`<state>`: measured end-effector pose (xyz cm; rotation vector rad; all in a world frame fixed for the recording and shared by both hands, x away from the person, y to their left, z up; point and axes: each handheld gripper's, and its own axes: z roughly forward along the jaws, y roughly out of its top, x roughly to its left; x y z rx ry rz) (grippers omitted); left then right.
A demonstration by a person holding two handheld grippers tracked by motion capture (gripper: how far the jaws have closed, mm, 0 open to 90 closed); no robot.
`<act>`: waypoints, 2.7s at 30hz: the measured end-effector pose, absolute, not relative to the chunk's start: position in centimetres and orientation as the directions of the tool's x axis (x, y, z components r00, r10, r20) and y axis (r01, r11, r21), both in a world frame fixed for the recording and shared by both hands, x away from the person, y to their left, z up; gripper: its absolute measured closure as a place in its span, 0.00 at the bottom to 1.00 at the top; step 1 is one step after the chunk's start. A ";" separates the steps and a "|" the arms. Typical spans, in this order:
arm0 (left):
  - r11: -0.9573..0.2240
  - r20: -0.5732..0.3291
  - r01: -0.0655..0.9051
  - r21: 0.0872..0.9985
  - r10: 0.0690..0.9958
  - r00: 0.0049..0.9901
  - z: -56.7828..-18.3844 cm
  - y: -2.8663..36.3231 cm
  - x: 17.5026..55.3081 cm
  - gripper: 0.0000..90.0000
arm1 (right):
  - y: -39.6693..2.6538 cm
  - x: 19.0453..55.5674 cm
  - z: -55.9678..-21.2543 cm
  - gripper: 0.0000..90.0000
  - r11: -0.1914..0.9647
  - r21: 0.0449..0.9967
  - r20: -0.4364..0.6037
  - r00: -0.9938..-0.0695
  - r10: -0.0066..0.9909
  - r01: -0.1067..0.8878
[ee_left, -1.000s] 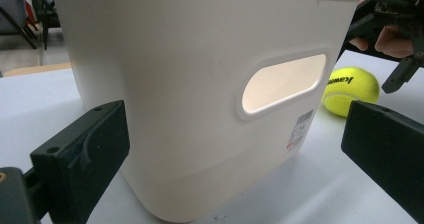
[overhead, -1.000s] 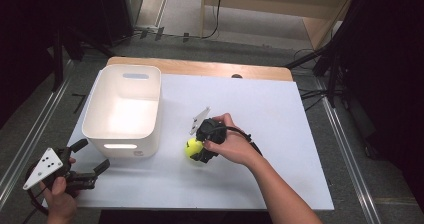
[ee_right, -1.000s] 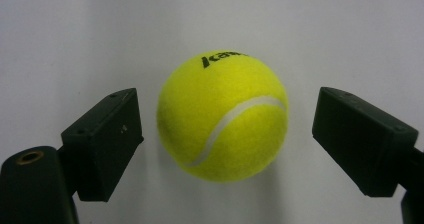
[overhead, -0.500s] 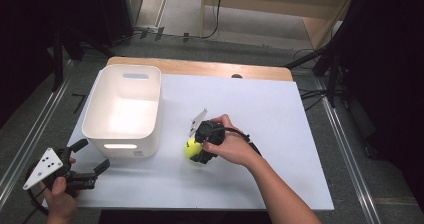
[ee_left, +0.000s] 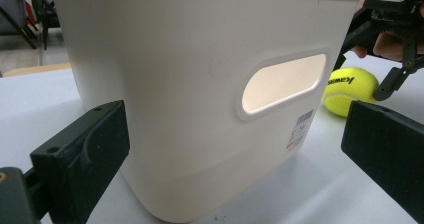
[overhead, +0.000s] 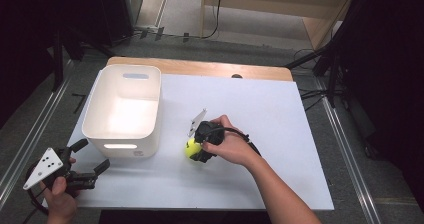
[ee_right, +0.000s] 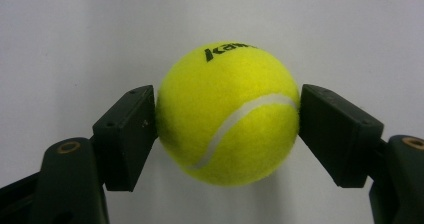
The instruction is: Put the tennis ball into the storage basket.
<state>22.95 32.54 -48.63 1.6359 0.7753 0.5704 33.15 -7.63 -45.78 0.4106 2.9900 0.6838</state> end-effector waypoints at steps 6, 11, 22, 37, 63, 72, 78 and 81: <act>-0.101 -0.045 0.181 0.978 0.750 0.659 -48.6 32.5 22.9 0.00 | -7.6 33.2 -45.9 0.26 0.869 0.429 0.020 -0.964 0.264 0.247; -0.102 -0.044 0.181 0.978 0.751 0.659 -48.6 32.5 22.9 0.00 | -7.6 33.2 -45.9 0.26 0.869 0.423 0.026 -0.962 0.272 0.257; -0.101 -0.044 0.180 0.978 0.751 0.659 -48.6 32.5 23.0 0.00 | -7.2 33.3 -46.3 0.25 0.874 0.410 0.032 -0.962 0.272 0.261; -0.107 -0.041 0.183 0.977 0.751 0.659 -48.6 32.5 23.0 0.00 | -7.2 33.4 -46.3 0.26 0.876 0.409 0.022 -0.963 0.269 0.254; -0.105 -0.042 0.182 0.978 0.750 0.660 -48.6 32.4 23.0 0.00 | -7.2 33.4 -46.0 0.27 0.877 0.403 0.017 -0.961 0.278 0.261; -0.109 -0.039 0.181 0.977 0.750 0.660 -48.6 32.5 23.0 0.00 | -7.3 33.4 -45.3 0.27 0.877 0.406 0.013 -0.961 0.275 0.256; -0.109 -0.039 0.181 0.977 0.750 0.660 -48.6 32.5 23.0 0.00 | -7.3 33.6 -44.8 0.27 0.879 0.406 0.018 -0.964 0.266 0.250; -0.110 -0.038 0.181 0.977 0.750 0.660 -48.6 32.5 23.0 0.00 | -7.2 33.6 -44.6 0.27 0.880 0.406 0.018 -0.965 0.262 0.246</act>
